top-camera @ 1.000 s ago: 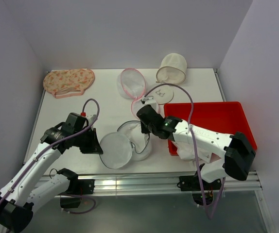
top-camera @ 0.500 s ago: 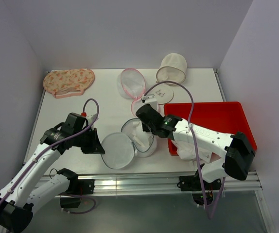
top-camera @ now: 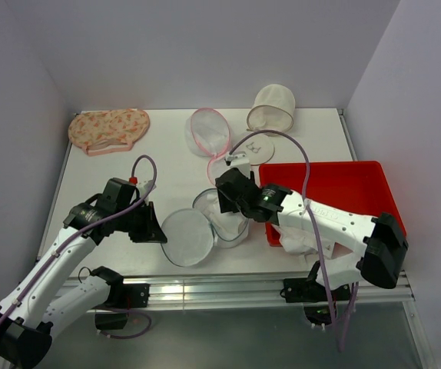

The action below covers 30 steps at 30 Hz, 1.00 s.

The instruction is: Place the bra in the laundry bag and zip it closed

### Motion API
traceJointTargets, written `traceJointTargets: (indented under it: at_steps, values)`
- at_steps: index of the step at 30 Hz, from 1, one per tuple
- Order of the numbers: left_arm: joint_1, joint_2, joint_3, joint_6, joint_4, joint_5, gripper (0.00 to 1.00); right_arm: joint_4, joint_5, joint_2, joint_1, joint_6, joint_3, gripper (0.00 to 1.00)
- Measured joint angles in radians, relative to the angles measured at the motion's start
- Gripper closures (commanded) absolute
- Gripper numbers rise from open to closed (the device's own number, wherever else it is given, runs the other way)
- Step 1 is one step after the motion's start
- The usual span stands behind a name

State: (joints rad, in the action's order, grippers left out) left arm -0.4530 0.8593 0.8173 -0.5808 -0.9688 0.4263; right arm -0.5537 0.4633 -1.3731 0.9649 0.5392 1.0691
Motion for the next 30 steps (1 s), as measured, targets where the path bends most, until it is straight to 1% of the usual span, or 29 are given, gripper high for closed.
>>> traceJointTargets:
  at_steps: [5,10,14,17,18,20,21,27,30]
  values:
    - [0.0,0.002,0.0,0.0,0.002,0.003,1.0,-0.02,0.012,0.051,0.014,0.017,0.0,0.29]
    - [0.0,0.002,0.0,0.0,0.004,0.003,1.0,-0.03,0.013,0.104,0.044,0.035,0.0,0.33]
    - [0.0,0.002,0.0,0.0,0.004,0.003,1.0,-0.03,0.004,0.11,0.072,0.052,0.0,0.36]
    - [0.0,0.002,0.0,0.0,0.003,0.003,1.0,-0.028,-0.001,0.094,0.085,0.068,0.0,0.42]
    - [0.0,0.002,0.0,0.0,0.003,0.003,1.0,-0.027,-0.002,0.086,0.087,0.071,0.0,0.46]
    - [0.0,0.002,0.0,0.0,0.003,0.003,1.0,-0.022,-0.006,0.062,0.092,0.081,0.0,0.5]
    - [0.0,0.002,0.0,0.0,0.003,0.003,1.0,-0.02,-0.008,0.051,0.093,0.085,-0.001,0.55]
    - [0.0,0.002,0.0,-0.001,0.001,0.002,1.0,0.009,-0.025,-0.01,0.108,0.108,-0.015,0.68]
    - [0.0,0.005,0.0,-0.003,-0.001,0.002,1.0,0.037,-0.029,-0.045,0.113,0.122,-0.018,0.7]
